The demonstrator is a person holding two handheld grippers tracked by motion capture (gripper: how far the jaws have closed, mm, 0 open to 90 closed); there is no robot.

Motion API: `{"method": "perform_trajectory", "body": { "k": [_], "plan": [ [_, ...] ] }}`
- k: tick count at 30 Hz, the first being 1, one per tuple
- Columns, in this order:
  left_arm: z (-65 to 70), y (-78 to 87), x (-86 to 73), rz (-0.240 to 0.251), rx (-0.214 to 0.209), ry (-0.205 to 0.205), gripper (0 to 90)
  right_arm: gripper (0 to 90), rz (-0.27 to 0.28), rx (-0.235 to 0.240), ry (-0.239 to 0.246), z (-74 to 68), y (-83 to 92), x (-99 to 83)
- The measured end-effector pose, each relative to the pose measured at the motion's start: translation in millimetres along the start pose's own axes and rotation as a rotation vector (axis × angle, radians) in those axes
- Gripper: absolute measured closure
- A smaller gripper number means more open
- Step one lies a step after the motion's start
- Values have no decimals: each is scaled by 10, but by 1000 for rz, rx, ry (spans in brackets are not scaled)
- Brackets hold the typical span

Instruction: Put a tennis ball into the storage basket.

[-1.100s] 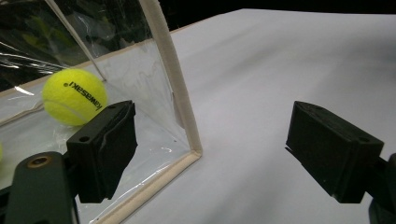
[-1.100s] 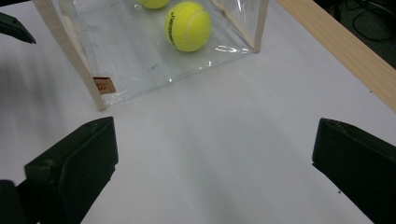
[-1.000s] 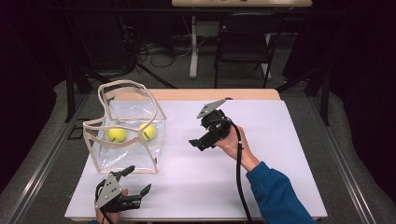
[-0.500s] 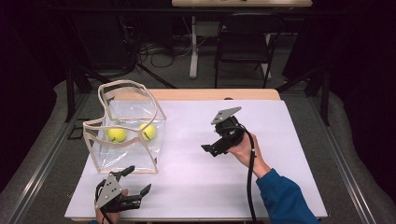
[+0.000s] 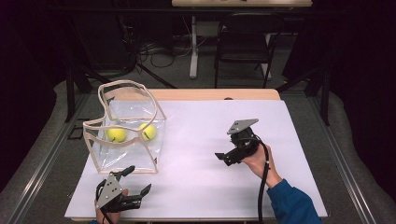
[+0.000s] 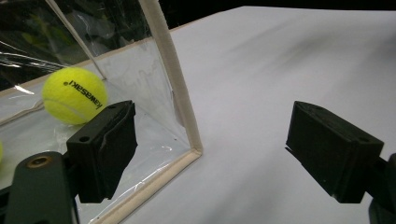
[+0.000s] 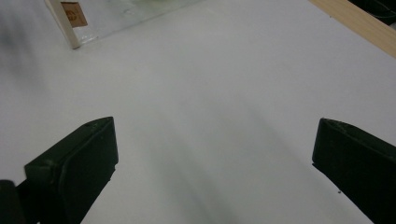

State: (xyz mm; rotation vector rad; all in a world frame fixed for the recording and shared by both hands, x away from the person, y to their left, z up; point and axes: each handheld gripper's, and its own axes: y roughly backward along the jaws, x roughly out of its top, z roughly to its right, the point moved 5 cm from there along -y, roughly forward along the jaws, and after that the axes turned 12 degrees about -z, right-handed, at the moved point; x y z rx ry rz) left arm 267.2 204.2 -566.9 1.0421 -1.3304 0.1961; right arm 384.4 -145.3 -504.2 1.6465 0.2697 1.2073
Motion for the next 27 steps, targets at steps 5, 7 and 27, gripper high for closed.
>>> {"method": "perform_trajectory", "body": {
  "k": [5,7,27],
  "plan": [
    [-3,-2,-1,-2,1,-2,159,0,2,-15,-16,19,28,-142],
    [-1,-4,-2,-3,0,-2,159,0,-1,-17,-18,27,44,-200],
    [-4,-8,-7,-10,0,-5,159,0,8,-75,-52,31,185,-626]
  ]
}}
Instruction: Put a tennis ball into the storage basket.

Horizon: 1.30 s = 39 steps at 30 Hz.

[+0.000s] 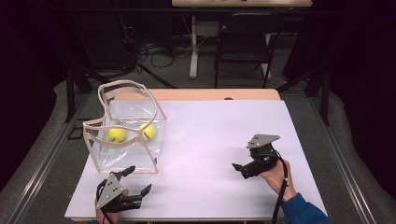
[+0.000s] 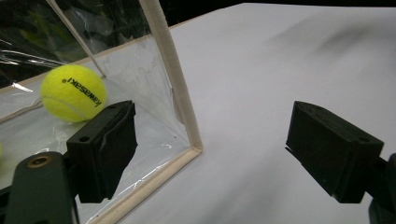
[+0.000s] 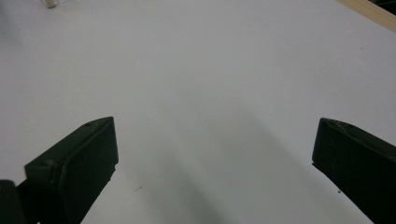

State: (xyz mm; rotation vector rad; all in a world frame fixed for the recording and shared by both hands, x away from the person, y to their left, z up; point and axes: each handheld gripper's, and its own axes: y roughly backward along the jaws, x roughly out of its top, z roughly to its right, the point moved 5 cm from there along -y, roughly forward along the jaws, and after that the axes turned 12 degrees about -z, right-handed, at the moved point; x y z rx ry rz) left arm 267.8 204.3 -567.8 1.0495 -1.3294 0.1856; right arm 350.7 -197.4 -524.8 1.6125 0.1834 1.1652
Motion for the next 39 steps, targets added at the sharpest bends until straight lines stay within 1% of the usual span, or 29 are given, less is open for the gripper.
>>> {"method": "perform_trajectory", "body": {
  "k": [3,13,15,21,24,27,30,39],
  "plan": [
    [1,2,-1,0,0,0,159,0,1,-7,-3,8,15,-71],
    [18,-3,-6,-8,-1,-4,159,0,-3,-17,-43,52,52,-318],
    [19,-4,-5,-8,-1,-3,159,0,-8,-18,-51,59,48,-373],
    [16,-13,-10,-13,-4,-4,159,0,-44,-22,-77,74,4,-541],
    [15,-24,-11,-15,-4,0,159,0,-36,-28,-96,85,-8,-622],
    [20,-26,-11,-19,-4,-8,159,0,-42,-29,-105,75,-41,-692],
    [17,-20,-14,-21,-3,-6,159,0,-48,-34,-109,63,-63,-751],
    [19,-35,-19,-27,-4,-6,159,0,-39,-60,-135,8,-71,-947]
  ]
}}
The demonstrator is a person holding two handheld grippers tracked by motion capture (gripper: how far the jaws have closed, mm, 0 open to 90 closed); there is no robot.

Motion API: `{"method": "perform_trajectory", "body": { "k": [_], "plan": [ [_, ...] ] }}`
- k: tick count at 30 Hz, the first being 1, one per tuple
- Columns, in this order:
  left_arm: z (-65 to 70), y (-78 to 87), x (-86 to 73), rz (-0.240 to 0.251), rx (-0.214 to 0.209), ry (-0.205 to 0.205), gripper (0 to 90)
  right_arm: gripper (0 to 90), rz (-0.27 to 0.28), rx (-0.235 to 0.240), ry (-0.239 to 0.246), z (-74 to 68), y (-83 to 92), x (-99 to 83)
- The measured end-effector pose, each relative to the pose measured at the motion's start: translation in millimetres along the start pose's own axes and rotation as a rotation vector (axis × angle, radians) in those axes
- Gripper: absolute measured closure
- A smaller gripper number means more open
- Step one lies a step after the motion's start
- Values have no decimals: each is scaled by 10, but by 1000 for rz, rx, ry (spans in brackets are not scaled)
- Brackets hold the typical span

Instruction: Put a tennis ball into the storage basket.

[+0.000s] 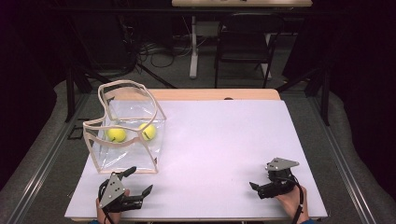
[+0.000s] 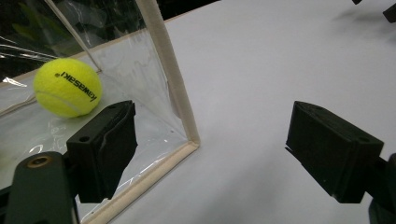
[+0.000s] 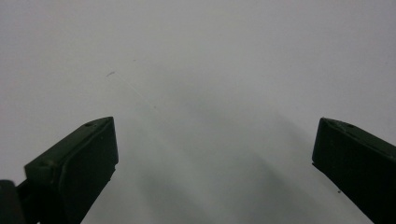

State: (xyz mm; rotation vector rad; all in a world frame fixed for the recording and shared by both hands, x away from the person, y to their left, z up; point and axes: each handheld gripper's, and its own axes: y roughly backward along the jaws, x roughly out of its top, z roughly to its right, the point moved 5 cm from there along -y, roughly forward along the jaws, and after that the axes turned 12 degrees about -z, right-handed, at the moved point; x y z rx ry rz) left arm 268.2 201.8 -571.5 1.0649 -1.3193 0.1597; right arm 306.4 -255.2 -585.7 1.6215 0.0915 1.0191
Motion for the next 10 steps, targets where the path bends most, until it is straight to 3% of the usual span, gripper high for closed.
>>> {"method": "perform_trajectory", "body": {
  "k": [10],
  "plan": [
    [2,-16,-4,-8,1,3,159,0,36,7,-26,25,32,-53]
  ]
}}
